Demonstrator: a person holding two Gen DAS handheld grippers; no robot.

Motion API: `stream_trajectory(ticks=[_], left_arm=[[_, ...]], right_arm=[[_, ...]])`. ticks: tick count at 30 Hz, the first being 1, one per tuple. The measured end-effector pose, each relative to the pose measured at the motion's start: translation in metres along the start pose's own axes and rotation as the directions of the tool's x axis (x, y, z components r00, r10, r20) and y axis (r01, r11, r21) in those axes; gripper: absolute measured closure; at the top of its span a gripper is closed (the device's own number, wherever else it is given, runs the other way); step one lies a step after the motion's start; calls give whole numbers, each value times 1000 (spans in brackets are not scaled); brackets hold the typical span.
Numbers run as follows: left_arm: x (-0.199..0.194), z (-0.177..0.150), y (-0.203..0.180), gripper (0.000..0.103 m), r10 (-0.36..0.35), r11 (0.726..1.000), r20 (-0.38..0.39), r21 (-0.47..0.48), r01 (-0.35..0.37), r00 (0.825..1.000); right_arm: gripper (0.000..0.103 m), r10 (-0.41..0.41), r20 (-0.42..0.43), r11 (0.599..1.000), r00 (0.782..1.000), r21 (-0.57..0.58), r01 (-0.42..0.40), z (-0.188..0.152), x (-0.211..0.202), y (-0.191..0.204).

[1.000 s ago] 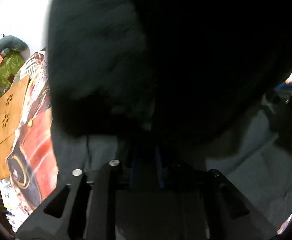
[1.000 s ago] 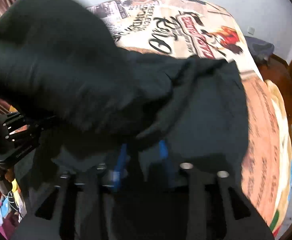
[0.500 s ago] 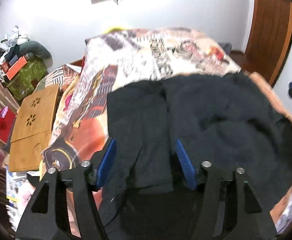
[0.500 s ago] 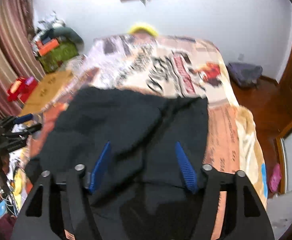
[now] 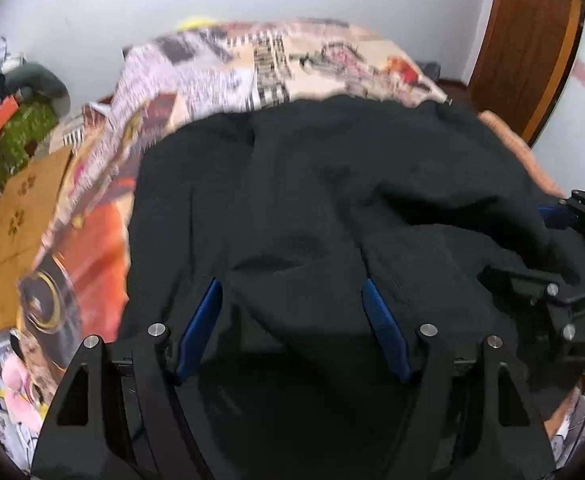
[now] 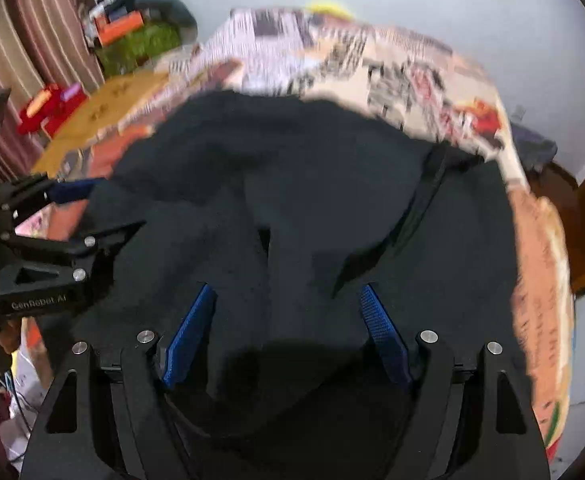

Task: Fold large clothes

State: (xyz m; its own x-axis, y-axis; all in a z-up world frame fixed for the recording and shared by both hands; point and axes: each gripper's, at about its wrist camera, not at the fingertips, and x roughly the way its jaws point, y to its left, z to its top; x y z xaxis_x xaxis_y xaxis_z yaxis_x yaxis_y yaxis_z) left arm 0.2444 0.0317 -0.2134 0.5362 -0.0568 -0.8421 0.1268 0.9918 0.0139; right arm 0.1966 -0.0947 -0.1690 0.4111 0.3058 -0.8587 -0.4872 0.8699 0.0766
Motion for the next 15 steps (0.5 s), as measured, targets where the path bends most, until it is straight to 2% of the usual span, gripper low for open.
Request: stream_trajectory(ticks=[4, 8, 11, 15], left_arm=[[23, -16, 5, 25, -4, 999, -45, -36, 3, 999], [18, -18, 12, 25, -33, 996, -47, -89, 29, 998], [1, -16, 17, 25, -34, 995, -33, -97, 30, 999], [-36, -17, 32, 25, 25, 996, 33, -91, -22, 999]], right_arm=[[27, -24, -4, 999, 1000, -40, 24, -12, 8, 4], [27, -41, 0, 997, 999, -68, 41, -15, -4, 8], [27, -53, 11, 997, 999, -57, 54, -16, -19, 6], [27, -69, 66, 997, 995, -37, 72, -19, -44, -2]])
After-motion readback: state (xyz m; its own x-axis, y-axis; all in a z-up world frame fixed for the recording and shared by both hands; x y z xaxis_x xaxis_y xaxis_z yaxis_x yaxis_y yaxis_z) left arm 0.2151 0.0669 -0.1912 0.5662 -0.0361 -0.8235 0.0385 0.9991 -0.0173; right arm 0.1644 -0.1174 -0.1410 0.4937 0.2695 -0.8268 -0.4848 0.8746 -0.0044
